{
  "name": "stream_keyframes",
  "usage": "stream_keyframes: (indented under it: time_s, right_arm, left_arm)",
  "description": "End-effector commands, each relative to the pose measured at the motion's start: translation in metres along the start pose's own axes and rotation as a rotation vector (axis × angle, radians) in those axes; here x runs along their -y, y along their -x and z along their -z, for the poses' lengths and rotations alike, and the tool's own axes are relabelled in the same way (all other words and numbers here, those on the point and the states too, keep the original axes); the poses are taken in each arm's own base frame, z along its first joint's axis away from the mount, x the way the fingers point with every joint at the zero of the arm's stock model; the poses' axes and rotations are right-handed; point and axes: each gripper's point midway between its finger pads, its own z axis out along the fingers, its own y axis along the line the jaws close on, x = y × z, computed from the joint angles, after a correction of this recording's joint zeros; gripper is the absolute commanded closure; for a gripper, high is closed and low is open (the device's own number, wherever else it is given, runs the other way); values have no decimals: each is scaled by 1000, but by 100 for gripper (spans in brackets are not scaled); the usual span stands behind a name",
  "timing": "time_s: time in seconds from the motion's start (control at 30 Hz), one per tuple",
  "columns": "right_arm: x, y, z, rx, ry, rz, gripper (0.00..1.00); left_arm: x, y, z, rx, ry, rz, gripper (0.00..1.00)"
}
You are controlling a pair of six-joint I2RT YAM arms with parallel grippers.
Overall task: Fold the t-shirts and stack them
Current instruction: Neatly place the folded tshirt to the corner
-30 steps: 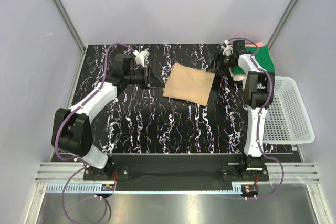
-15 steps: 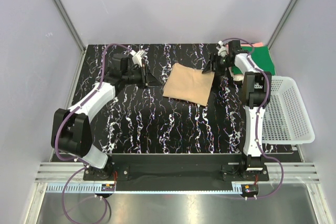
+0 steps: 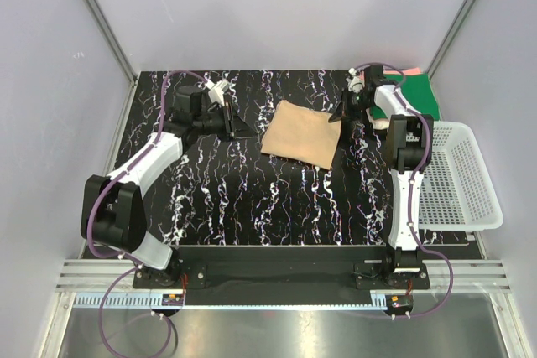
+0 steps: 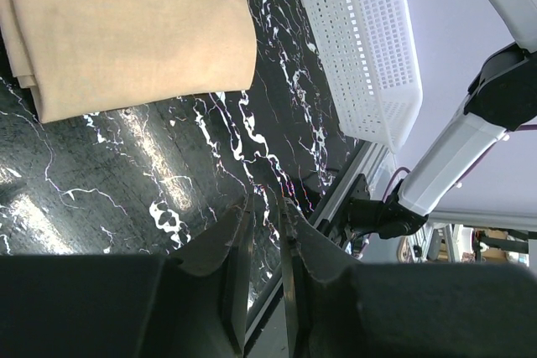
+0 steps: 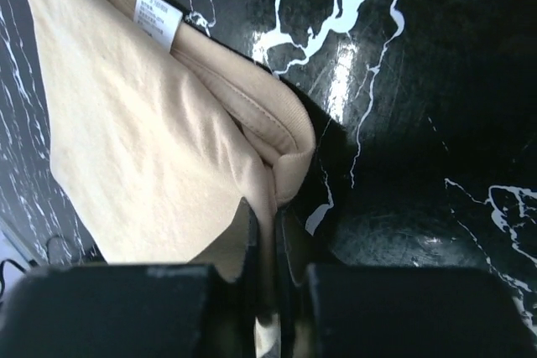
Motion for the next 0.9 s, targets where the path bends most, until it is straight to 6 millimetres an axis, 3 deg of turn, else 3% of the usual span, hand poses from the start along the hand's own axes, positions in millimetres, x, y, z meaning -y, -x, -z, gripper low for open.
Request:
stream_keyframes:
  time_s: [0.0,0.13,0.23,0.4,0.57,0.63,0.67,0.87]
  right_arm:
    - [-42,42,42,121,-28,92,97]
    - [-60,58,80,190,-141,191,100]
    - [-62,67,106,242,-227,228,100]
    - [-61,79,133,294,-329,286,100]
    - [-74,100,167,364,-403,418,100]
    - [-70,100,169,336,-431,438,100]
    - [-76,112,184,373,-455,464,100]
    - [-78,121,202,370,-501,555,100]
  left_arm:
    - [16,11,10,44,-42,-48,78]
    - [18,12,12,46,-51,-47,78]
    - [22,12,12,41,-67,-49,78]
    - [24,12,14,49,-68,-53,78]
    - [23,12,13,47,-72,-44,78]
    - [24,12,14,48,-74,-47,78]
    - [24,13,15,52,-74,-49,78]
    - [20,17,18,65,-64,-43,78]
